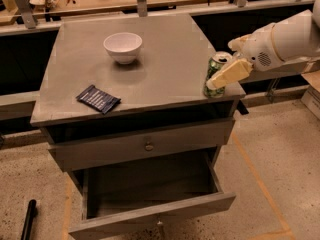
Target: Place green can into middle drawer
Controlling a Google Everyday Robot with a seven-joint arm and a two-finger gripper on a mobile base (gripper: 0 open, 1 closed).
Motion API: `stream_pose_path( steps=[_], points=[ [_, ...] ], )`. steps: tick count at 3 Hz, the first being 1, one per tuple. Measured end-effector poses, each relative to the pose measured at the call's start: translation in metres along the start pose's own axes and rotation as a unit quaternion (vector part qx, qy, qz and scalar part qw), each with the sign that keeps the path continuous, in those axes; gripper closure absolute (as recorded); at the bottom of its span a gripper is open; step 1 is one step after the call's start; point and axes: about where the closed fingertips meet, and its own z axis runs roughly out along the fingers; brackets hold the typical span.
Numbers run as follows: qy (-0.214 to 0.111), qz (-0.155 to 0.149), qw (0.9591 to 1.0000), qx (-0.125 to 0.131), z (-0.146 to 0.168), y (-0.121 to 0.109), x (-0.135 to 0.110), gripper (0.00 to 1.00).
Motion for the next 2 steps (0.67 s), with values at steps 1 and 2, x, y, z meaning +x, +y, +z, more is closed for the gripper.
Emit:
stream_pose_path(
  steps=[1,2],
  points=[
    [0.000,-0.001,1.0000,-0.002,0.0018,0.0011,-0.0007,0.41],
    [0.000,-0.001,1.0000,-0.004,0.0036,0.0022,-0.0015,0.65]
  ],
)
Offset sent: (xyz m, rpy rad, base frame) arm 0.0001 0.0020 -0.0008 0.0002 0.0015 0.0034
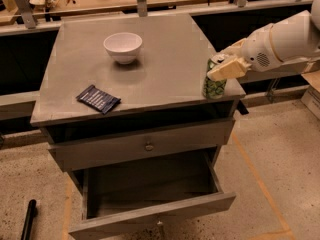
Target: Place green can into middle drawer
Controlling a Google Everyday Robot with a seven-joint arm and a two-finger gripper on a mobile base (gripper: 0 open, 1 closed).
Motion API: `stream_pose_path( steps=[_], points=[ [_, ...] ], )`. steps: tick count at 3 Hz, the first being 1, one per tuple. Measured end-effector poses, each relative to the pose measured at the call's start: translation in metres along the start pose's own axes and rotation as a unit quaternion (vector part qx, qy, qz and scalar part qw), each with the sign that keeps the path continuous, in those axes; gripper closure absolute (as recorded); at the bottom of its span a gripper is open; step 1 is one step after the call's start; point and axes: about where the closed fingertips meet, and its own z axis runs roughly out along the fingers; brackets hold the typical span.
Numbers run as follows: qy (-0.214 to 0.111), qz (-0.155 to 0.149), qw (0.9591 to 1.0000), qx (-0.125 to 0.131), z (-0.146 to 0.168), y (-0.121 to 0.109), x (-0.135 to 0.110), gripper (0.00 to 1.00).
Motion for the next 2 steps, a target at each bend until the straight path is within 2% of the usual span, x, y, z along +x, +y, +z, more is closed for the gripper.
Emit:
stream_pose_path(
  steps=[1,2],
  points=[
    [0.009,-0.019,0.9996,-0.019,0.001,0.005,-0.009,0.87],
    [0.024,-0.058,0.9963,-0.058,-0.020,0.031,-0.025,1.00]
  ],
)
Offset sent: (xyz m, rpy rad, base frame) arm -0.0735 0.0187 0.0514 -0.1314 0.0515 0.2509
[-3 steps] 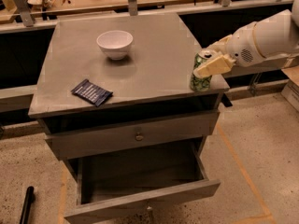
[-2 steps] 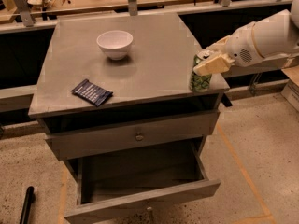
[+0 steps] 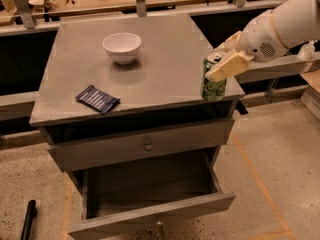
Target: Place green can into middle drawer
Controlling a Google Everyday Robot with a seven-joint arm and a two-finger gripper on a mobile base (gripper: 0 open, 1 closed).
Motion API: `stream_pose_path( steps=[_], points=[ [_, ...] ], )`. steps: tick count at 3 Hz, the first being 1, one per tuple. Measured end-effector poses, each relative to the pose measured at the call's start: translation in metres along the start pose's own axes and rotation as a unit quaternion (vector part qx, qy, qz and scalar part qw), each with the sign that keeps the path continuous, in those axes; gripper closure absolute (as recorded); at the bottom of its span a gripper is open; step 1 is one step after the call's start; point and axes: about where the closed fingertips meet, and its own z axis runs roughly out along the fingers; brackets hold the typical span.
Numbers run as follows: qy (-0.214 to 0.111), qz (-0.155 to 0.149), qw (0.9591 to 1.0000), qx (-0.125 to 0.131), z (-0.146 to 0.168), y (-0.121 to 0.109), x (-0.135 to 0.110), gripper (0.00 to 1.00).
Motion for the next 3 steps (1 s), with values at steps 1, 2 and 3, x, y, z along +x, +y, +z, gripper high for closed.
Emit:
stream_pose_path(
  steps=[1,2,3],
  points=[
    [-0.021,-0.035,0.9990,-0.020,-0.032,0.047,-0.015,1.00],
    [-0.023,-0.027,0.9993,-0.011,-0.045,0.050,-0.003,1.00],
    [-0.022,-0.027,0.9993,-0.014,-0.043,0.051,-0.003,1.00]
  ],
)
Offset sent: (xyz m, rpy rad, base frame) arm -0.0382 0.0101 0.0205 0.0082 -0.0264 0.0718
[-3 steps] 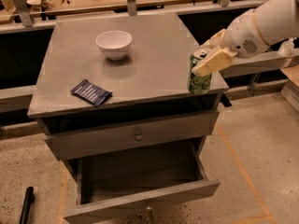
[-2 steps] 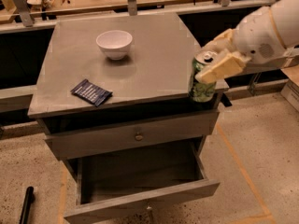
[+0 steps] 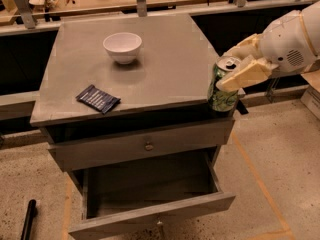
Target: Place green can into middle drawer
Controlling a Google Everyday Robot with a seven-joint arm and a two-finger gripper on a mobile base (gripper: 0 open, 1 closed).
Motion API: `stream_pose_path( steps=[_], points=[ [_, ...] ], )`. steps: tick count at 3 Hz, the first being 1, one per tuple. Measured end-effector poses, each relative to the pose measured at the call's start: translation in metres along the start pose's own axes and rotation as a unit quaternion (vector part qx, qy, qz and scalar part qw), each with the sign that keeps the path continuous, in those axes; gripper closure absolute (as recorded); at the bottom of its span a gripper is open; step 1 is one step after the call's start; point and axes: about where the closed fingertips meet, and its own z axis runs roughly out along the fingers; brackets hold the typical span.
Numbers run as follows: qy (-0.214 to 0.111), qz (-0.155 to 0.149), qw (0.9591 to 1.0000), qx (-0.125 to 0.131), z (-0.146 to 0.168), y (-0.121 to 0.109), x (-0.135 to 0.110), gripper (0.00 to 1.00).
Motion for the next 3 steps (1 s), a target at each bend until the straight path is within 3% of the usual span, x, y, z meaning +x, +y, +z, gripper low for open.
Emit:
stream_pose_path(
  steps=[1,2,3],
  points=[
    [-0.006,0.033,0.9993,-0.014,0.011,0.017,0.033,1.00],
    [-0.048,0.097,0.9930,-0.049,0.040,0.073,0.116,1.00],
    [-0.041,0.092,0.9938,-0.047,0.038,0.071,0.110,1.00]
  ],
)
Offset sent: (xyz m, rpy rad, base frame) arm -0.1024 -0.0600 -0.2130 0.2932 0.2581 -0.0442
